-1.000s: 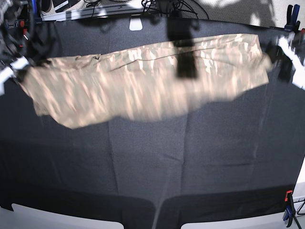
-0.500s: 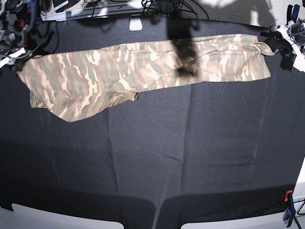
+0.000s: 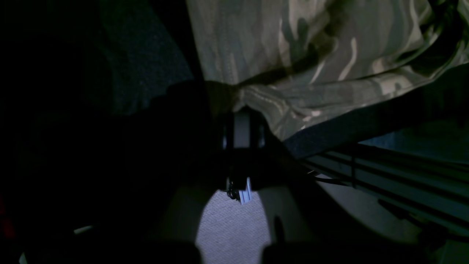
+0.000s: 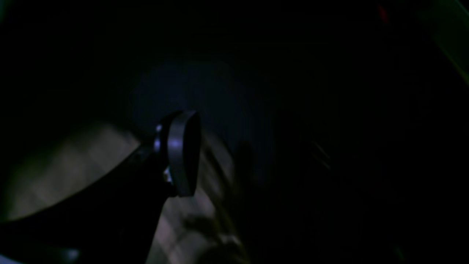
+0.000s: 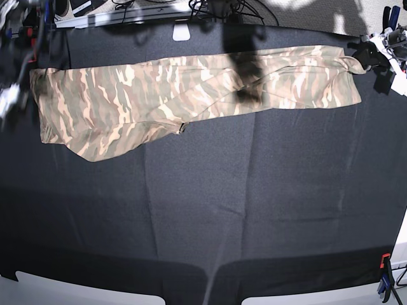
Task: Layout the t-shirt on the table in an organized manner, then fold the t-shirt properly
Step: 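Lay the folded hem down onto the shirt and release both grippers, then move the right gripper to the folded shirt's end and grasp it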
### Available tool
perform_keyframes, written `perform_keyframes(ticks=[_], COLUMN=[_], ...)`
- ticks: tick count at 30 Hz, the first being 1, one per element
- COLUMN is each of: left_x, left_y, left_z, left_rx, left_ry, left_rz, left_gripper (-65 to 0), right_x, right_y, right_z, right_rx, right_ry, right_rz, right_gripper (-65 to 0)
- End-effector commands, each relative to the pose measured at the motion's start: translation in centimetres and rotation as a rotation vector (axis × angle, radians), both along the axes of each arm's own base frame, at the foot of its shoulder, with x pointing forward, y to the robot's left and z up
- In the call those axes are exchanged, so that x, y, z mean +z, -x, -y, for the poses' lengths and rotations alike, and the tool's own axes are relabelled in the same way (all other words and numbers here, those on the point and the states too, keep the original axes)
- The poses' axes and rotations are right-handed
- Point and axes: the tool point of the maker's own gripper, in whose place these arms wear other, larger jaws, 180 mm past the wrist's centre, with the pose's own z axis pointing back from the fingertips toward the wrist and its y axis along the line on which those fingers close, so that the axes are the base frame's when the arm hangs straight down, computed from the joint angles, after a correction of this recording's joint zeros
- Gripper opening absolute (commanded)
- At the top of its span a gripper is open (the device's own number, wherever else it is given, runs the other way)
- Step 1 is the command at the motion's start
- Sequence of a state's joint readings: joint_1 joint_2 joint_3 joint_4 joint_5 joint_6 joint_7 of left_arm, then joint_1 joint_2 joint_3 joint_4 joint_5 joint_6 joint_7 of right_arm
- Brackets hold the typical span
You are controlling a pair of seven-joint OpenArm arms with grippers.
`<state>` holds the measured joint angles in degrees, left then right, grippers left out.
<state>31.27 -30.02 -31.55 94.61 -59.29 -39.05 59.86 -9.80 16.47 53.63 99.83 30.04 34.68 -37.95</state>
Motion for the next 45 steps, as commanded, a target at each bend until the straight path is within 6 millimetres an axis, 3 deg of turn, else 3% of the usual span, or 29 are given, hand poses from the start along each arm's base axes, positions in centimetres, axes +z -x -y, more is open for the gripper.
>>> perform_keyframes(ticks=[1, 6, 10, 13, 16, 18, 20, 24, 27, 31, 38, 42, 45], left_x=[0.9, 1.0, 1.3, 1.2, 1.2, 1.2, 1.2, 1.2, 1.2, 1.2, 1.2, 1.2, 1.3], left_y=[-0.6, -0.6, -0.8, -0.7, -0.8, -0.8, -0.8, -0.8, -0.8, -0.8, -0.8, -0.8, -0.8], left_z=[-0.4, -0.3, -0.1, -0.1, -0.1, -0.1, -0.1, -0.1, -0.1, -0.1, -0.1, -0.1, -0.1], left_rx=[-0.003, -0.001, 0.003, 0.003, 0.002, 0.003, 0.004, 0.004, 0.004, 0.004, 0.004, 0.004, 0.004], left_ry=[-0.008, 0.002, 0.018, 0.018, 0.018, 0.018, 0.018, 0.018, 0.018, 0.018, 0.018, 0.018, 0.019], left_rz=[0.032, 0.037, 0.044, 0.043, 0.043, 0.043, 0.043, 0.043, 0.043, 0.044, 0.043, 0.043, 0.044], left_gripper=[-65.0, -65.0, -65.0, -65.0, -65.0, -65.0, -65.0, -65.0, -65.0, -65.0, -65.0, -65.0, -65.0], right_x=[2.2, 0.2, -4.3, -8.3, -11.6, -12.9, -12.8, -10.3, -9.0, -9.6, -11.2, -12.4, -12.5], right_y=[-1.6, -7.4, -11.4, -13.1, -13.4, -12.7, -12.1, -12.7, -13.0, -11.8, -9.7, -8.5, -8.3], right_z=[-0.3, -5.6, -10.3, -13.2, -14.7, -15.2, -15.6, -14.8, -12.8, -10.3, -10.9, -11.0, -11.3], right_rx=[0.029, 0.208, 0.349, 0.433, 0.484, 0.515, 0.574, 0.582, 0.544, 0.495, 0.518, 0.518, 0.527], right_ry=[0.027, 0.016, -0.012, -0.028, -0.024, -0.021, -0.011, -0.076, -0.091, -0.057, -0.123, -0.137, -0.158], right_rz=[0.059, -0.032, -0.170, -0.299, -0.446, -0.547, -0.611, -0.595, -0.556, -0.599, -0.616, -0.647, -0.639], right_gripper=[-33.6, -33.6, -33.6, -33.6, -33.6, -33.6, -33.6, -33.6, -33.6, -33.6, -33.6, -43.7, -45.9])
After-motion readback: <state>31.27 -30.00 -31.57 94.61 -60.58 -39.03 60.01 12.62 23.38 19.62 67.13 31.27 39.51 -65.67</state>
